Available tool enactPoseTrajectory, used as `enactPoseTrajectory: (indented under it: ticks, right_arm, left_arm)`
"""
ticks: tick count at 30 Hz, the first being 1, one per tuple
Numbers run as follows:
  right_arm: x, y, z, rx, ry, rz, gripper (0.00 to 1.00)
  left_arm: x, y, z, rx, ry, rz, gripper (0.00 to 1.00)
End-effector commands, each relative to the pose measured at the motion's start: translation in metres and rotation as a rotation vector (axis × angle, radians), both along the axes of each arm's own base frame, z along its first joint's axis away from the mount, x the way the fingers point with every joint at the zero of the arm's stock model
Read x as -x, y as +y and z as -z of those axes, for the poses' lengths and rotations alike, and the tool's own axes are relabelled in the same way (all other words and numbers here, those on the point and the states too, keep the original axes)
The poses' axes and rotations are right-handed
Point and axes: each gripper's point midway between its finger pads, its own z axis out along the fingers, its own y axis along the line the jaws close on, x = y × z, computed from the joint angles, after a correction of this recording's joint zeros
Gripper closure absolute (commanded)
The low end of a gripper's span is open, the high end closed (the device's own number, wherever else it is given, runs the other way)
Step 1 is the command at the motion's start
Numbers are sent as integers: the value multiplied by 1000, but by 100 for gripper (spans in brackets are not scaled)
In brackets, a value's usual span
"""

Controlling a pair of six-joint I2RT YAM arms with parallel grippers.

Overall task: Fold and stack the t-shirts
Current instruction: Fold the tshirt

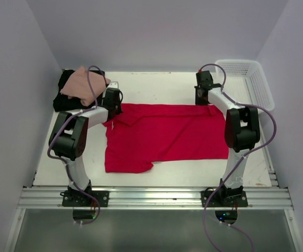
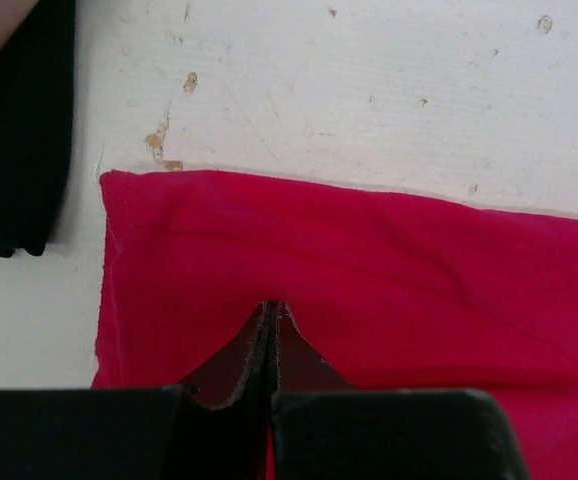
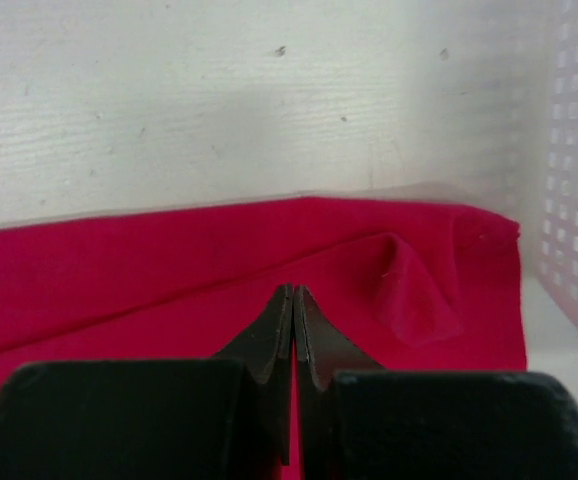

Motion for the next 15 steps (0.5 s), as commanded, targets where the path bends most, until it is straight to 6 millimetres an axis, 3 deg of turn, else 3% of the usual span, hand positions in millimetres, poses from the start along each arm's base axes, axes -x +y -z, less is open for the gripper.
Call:
enactPoseTrajectory:
  ticks: [1,10,15]
  right_arm:
    - [-1,20,12,-89,5,-41,100]
    - [12,32,33,-130,58,-50,100]
    - [18,38,28,-127,47,-53,100]
  left_arm:
    - [-22,-11,-17,84,-82,-11,100]
    - [-15,9,8,44,8,-99,100]
    - [-15,41,21,-1,55,-179,100]
